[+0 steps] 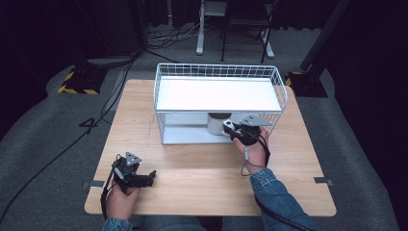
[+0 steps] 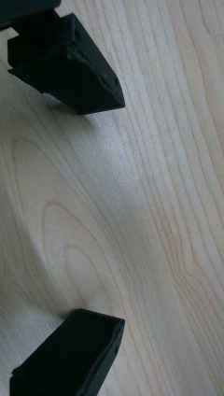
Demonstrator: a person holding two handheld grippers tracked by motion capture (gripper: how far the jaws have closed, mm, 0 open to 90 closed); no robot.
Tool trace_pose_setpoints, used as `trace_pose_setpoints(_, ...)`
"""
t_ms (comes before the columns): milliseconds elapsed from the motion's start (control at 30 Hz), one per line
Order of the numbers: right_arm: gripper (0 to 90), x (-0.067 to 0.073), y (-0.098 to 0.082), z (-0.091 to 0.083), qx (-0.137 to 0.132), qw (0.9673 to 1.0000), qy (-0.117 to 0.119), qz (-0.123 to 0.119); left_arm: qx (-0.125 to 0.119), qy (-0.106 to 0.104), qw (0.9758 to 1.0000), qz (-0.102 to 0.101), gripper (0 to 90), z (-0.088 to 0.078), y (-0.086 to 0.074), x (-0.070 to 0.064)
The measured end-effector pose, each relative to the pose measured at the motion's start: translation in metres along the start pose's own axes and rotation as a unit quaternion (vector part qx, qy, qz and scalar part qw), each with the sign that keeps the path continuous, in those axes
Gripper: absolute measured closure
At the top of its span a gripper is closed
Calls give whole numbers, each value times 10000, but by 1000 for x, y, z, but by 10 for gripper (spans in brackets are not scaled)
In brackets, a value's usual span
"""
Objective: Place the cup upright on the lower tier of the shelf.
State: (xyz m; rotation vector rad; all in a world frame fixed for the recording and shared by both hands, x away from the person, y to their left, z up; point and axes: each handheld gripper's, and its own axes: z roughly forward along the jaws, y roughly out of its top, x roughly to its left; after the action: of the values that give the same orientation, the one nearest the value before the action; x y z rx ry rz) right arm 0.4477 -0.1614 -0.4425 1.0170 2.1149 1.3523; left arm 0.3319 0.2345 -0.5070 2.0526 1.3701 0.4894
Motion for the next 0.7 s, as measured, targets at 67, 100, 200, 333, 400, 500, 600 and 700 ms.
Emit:
trace_pose_setpoints(67,716,-1,-3,4,47,10000,4,57,1,-1,10000,2,5,0,0,0)
trace_pose_setpoints(100,716,-1,-3,4,47,10000,4,57,0,0,10000,1,5,0,0,0)
trace_pose_setpoints(200,715,-3,-6,8,88,9999,58,118,0,0,10000,-1,5,0,0,0)
trace_pose_setpoints(333,714,-5,-8,10,70,9998,96,164,1,-1,10000,0,5,0,0,0)
trace_pose_setpoints(400,714,-5,-8,10,72,9998,104,153,5,1,10000,-3,5,0,0,0)
trace_pose_setpoints(500,713,-6,-9,10,60,9998,102,165,1,0,10000,0,5,0,0,0)
trace_pose_setpoints(600,712,-7,-10,11,35,9998,95,170,0,-2,10000,0,5,0,0,0)
trace_pose_setpoints(700,710,-7,-10,11,30,9998,87,151,0,0,10000,1,5,0,0,0)
